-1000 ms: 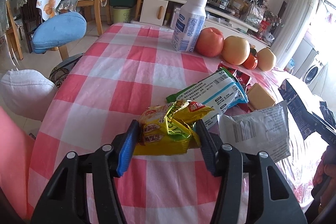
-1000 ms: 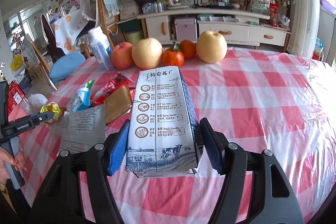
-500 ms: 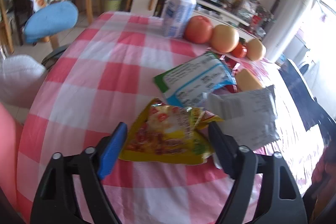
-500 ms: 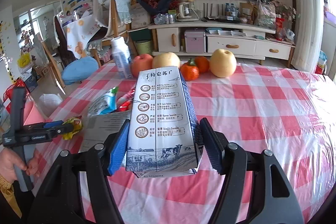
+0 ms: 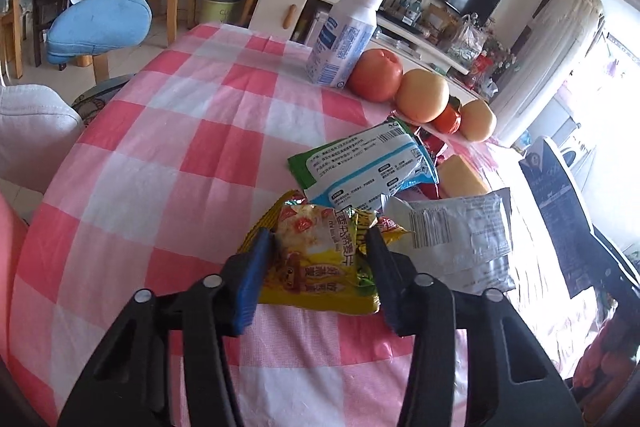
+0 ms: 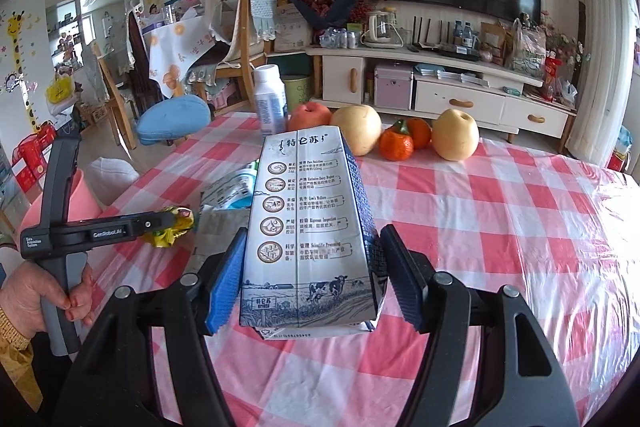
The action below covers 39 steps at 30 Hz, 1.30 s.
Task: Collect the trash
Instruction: 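Close the left tool on the yellow chip bag while the right tool holds the carton, then lift the chip bag with the left tool while the right tool carries the milk carton to the pink bucket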
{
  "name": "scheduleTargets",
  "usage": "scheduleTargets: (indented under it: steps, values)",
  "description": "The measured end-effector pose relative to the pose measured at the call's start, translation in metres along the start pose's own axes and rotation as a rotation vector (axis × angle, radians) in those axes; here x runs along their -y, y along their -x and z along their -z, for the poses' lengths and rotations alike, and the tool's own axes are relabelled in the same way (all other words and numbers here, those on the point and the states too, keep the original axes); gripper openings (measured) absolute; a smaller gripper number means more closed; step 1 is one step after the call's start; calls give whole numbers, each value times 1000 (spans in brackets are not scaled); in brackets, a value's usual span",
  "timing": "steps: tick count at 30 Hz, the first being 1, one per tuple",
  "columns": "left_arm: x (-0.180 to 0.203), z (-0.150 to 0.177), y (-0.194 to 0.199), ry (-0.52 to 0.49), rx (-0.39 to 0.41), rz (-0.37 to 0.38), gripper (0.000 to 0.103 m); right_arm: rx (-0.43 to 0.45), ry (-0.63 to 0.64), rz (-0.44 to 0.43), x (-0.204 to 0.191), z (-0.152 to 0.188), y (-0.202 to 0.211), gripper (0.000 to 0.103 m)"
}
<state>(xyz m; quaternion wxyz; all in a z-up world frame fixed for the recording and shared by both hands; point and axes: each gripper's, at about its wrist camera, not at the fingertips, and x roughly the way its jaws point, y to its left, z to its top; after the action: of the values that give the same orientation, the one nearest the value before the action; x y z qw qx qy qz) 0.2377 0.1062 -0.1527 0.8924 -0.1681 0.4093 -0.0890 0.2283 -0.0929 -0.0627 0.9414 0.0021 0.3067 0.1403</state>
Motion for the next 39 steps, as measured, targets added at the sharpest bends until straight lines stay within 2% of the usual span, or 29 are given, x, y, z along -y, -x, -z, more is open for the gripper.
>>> scheduleTargets:
  steps: [7,12,13,16,17,21,28,30,31,35,39]
  values:
    - [-9,0,7,34,7,12,38,-9,21,-4,-16,1,3,66]
    - [-11,2,9,23,-9,21,40,-14,42,-6,-30,2,6,66]
    - [-12,2,8,17,-17,19,46,-16,45,-7,-32,3,6,66]
    - [-10,2,5,-21,-37,-33,74,-29,54,-9,-37,6,2,66]
    - [-9,2,4,-33,-41,-39,79,-32,56,-11,-38,6,1,66]
    - [-7,-3,-3,-75,-50,-63,83,-44,69,-20,-43,8,-3,66]
    - [4,0,-20,-152,-105,-73,83,-56,71,-30,-43,10,-10,66]
    - [6,1,-20,-157,-97,-73,78,-55,72,-30,-43,10,-10,66]
    - [6,2,-19,-151,-94,-66,70,-56,72,-29,-43,10,-10,66]
    - [2,2,-16,-118,-90,-54,60,-54,73,-28,-45,9,-10,66]
    - [0,3,-12,-96,-88,-58,57,-47,84,-34,-50,7,-8,66]
